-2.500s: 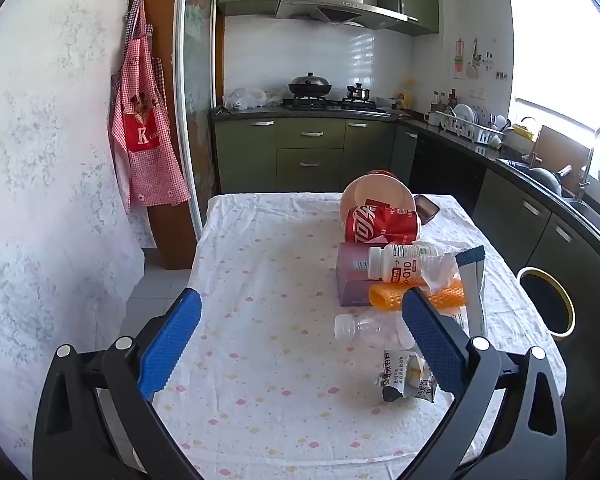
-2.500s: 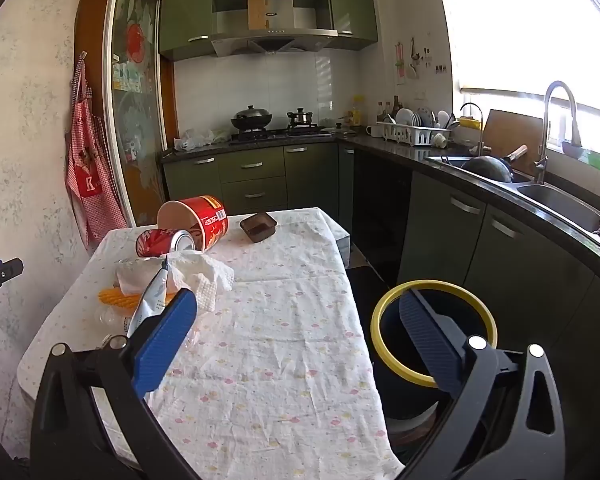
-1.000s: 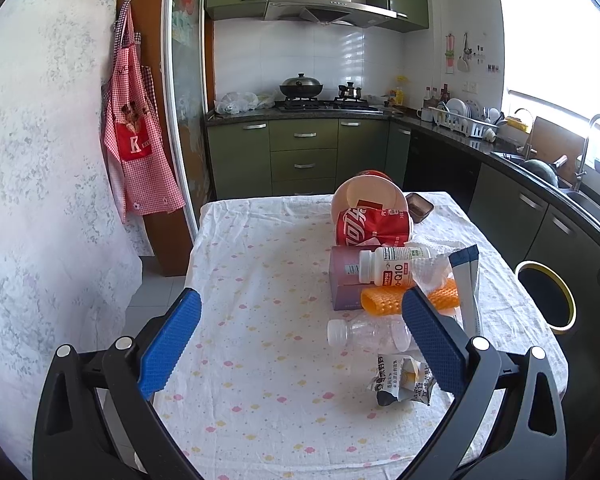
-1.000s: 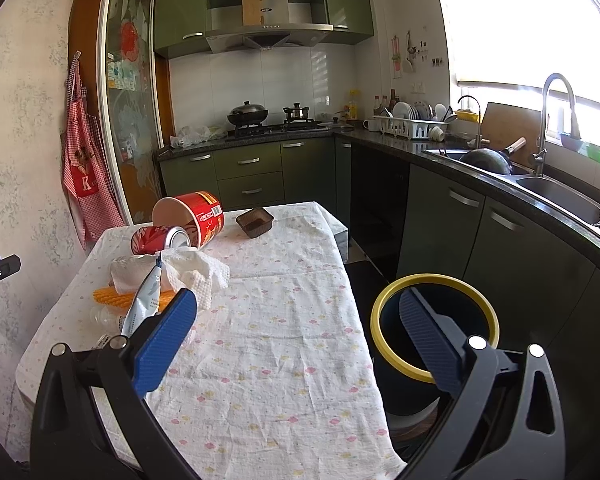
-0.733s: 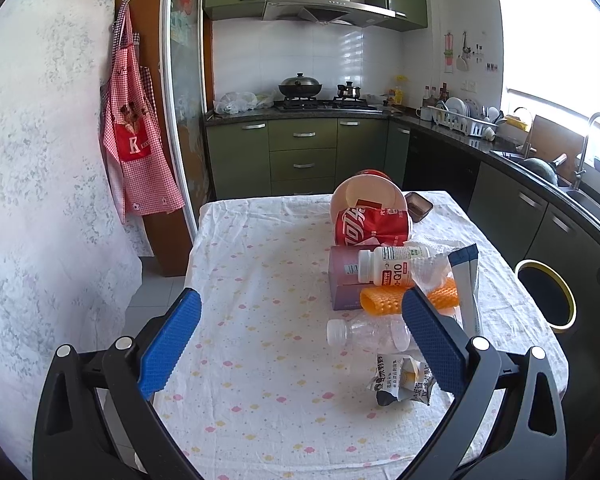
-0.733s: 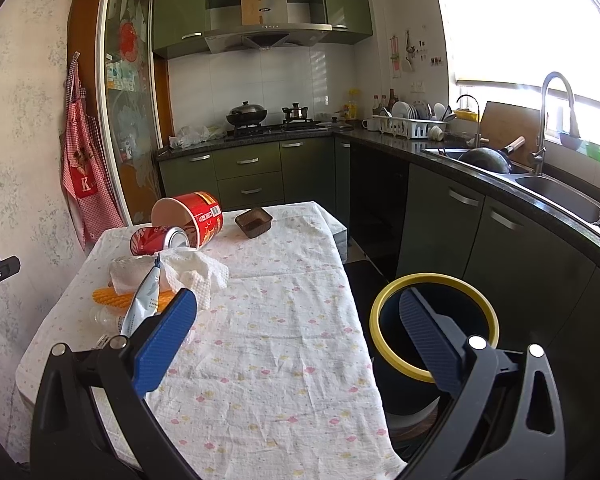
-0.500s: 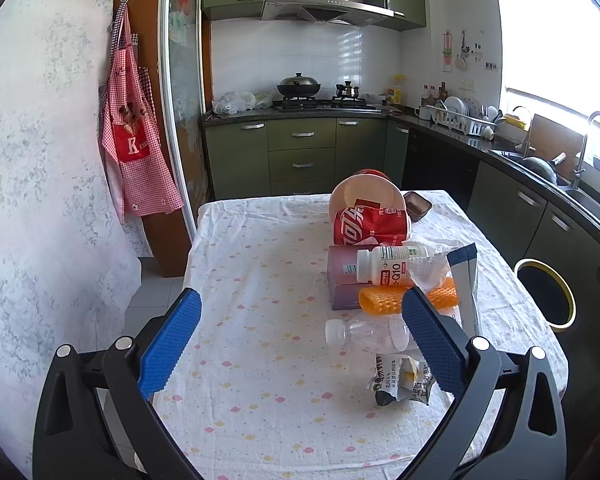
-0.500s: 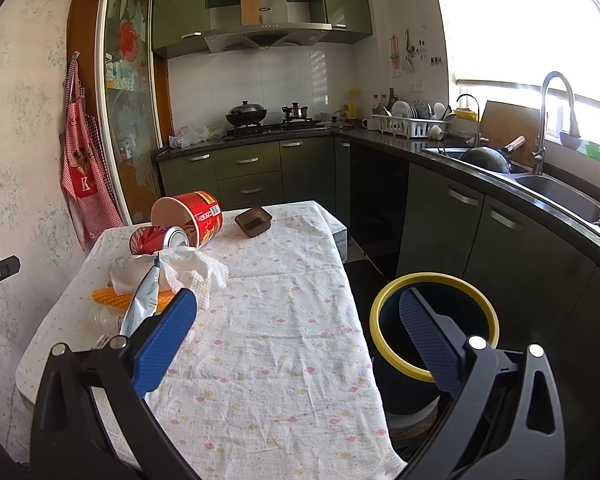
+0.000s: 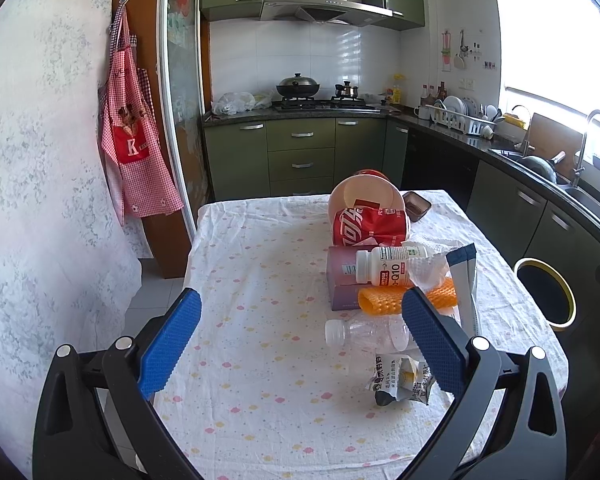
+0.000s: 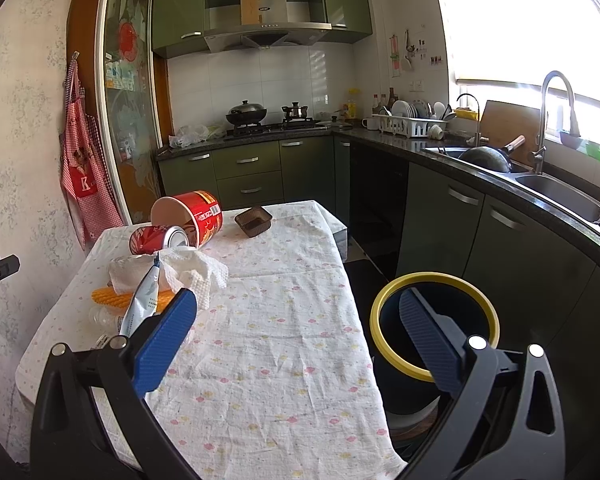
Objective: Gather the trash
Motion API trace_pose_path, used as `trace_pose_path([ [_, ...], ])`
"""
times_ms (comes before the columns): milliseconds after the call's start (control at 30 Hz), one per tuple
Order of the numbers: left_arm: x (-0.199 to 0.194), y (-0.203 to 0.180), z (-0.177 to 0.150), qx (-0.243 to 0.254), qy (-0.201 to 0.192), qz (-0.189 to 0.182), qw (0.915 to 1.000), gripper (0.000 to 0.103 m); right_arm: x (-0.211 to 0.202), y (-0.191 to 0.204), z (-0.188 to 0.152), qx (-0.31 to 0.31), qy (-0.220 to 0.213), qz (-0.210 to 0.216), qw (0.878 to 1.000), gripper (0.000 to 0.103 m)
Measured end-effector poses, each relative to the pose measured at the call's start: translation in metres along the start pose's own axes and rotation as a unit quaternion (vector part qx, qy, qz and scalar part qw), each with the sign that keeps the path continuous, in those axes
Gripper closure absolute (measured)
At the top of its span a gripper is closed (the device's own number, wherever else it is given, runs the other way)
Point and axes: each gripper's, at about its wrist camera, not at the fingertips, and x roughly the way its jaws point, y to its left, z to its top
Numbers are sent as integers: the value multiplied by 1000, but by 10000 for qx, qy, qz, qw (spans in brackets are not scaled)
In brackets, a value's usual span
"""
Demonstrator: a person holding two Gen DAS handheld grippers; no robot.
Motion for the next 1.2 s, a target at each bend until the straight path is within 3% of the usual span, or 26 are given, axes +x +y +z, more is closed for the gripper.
trace_pose_path([
  [833,4,-3,4,99,34,18,9999,4,0,0,1,17,19,-5,10000,6],
  [967,18,-1,7,82,149,-19,9999,4,6,-1,-1,15,66,-2,10000,6],
  [1200,77,14,22,-19,426,123,9990,4,30,3,13,-182,274,52,9994,6],
])
